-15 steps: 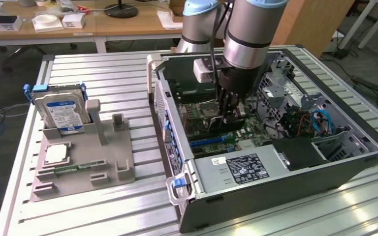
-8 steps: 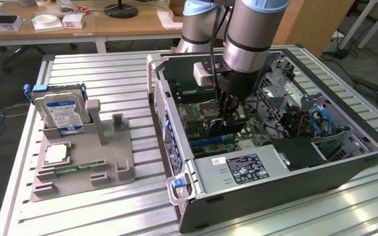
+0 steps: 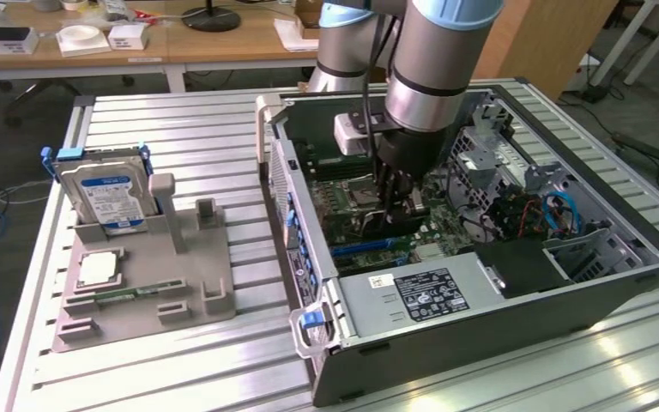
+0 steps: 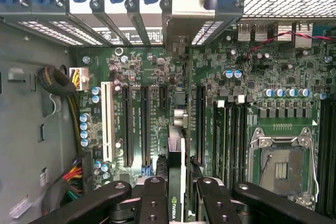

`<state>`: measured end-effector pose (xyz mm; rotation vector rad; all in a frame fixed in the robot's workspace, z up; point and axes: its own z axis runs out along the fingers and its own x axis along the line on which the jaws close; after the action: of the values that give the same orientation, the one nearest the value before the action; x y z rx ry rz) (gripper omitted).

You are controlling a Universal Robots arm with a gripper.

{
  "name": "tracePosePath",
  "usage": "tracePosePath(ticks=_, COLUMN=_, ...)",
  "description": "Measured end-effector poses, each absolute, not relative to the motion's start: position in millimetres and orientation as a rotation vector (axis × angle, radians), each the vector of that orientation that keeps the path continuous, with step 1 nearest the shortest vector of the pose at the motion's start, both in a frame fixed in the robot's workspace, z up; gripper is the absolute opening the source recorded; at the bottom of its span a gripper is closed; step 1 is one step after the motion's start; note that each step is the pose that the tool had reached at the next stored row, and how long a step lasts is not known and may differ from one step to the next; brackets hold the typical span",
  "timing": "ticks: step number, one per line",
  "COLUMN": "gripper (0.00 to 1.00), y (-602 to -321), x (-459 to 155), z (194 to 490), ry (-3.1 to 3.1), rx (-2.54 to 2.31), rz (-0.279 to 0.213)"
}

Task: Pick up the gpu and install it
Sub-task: 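Insert the gpu into the slot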

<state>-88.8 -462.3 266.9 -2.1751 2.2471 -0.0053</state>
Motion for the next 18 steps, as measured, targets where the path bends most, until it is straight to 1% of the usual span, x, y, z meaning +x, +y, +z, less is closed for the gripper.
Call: tracePosePath(ticks=18, gripper=0.26, y=-462, x=-96, z=254, ry=2.247, rx=-2.175, rz=-0.005)
